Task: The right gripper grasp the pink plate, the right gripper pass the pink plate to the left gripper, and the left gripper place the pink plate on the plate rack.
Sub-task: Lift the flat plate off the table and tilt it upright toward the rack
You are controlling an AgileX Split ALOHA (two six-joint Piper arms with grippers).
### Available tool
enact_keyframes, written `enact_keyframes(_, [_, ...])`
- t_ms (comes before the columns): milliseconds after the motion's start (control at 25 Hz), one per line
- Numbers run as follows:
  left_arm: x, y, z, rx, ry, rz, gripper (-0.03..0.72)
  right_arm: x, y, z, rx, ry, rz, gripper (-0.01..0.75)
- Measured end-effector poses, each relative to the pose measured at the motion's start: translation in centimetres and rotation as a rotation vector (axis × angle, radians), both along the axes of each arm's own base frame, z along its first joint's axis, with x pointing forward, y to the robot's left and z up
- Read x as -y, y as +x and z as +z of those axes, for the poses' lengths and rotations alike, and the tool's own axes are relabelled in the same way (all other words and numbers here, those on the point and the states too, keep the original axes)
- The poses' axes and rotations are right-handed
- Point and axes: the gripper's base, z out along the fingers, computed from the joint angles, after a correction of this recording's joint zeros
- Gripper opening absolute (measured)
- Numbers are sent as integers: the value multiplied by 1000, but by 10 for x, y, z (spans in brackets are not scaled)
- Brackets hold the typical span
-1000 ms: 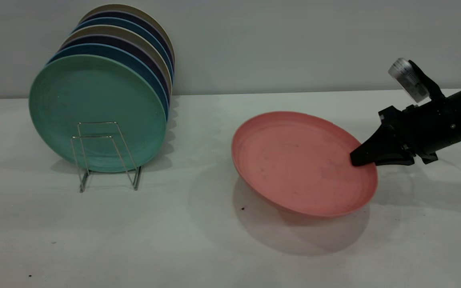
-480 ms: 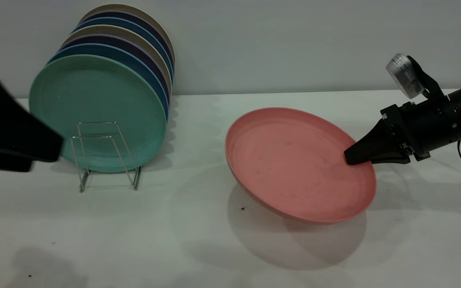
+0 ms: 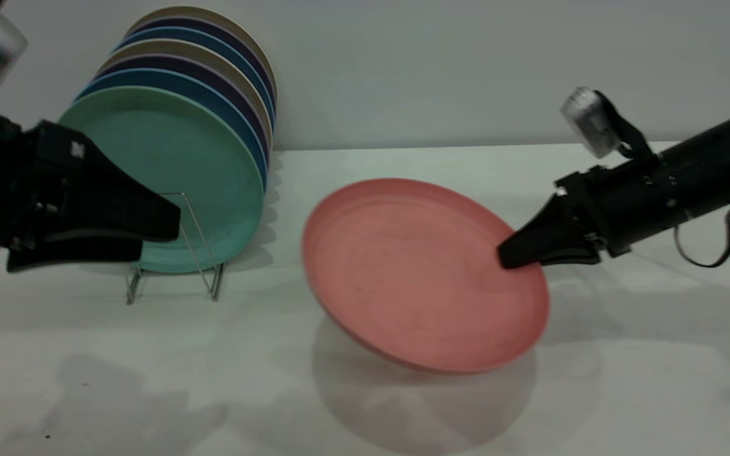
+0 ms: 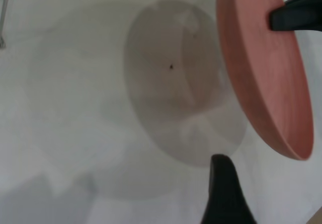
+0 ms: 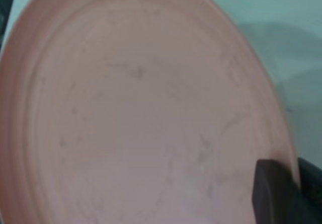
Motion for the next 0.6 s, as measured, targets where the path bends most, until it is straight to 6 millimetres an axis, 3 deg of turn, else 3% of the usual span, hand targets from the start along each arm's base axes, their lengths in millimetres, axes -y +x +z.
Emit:
enact_keyframes(240, [0,2,-11,-39,-8,16,499,-24,-2,4,12,42,20,13])
enact_keyframes(600, [1,4,-9,-33,-43,32,499,-66,-15,6,17,73,115,13])
